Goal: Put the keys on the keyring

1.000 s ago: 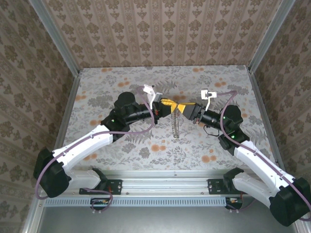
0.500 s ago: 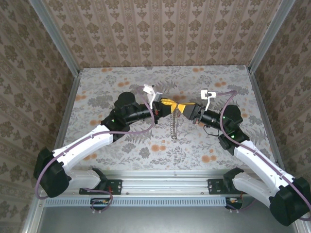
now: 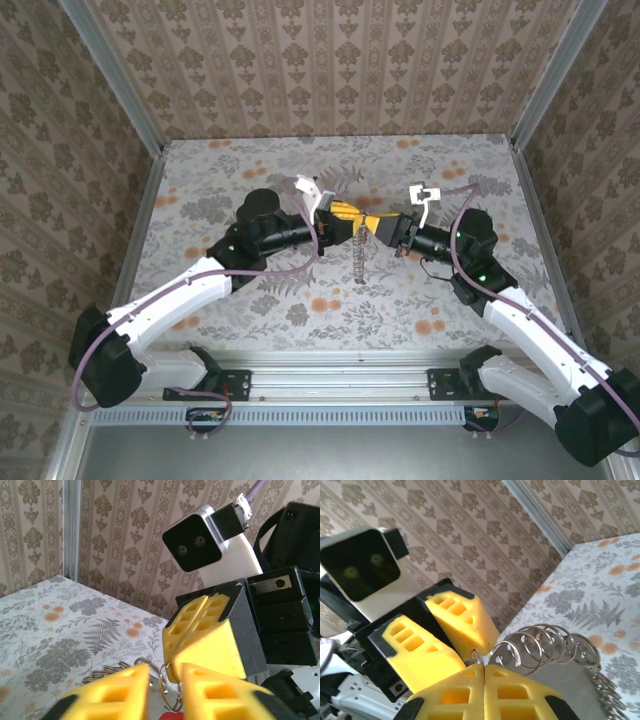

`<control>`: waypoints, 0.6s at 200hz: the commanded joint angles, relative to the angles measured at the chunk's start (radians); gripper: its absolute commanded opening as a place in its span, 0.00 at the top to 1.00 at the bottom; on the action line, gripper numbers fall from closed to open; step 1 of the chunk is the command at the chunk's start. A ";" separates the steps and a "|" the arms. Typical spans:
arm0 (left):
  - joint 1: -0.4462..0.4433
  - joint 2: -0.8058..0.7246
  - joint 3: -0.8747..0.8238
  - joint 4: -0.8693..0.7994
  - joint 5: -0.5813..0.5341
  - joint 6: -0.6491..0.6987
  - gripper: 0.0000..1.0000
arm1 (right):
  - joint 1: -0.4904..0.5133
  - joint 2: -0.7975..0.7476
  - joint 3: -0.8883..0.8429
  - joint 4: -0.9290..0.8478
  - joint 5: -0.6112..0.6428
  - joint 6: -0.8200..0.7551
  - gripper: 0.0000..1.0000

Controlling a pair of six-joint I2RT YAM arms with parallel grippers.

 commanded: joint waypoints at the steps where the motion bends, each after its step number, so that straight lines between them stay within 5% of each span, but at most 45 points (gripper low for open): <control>1: 0.045 -0.071 0.042 -0.102 0.005 0.044 0.67 | 0.003 0.004 0.118 -0.242 -0.059 -0.204 1.00; 66: 0.148 -0.101 0.103 -0.287 0.116 0.110 0.59 | 0.010 0.129 0.359 -0.638 -0.118 -0.560 1.00; 120: 0.161 -0.045 0.165 -0.398 0.238 0.139 0.58 | 0.050 0.235 0.559 -0.934 -0.041 -0.800 1.00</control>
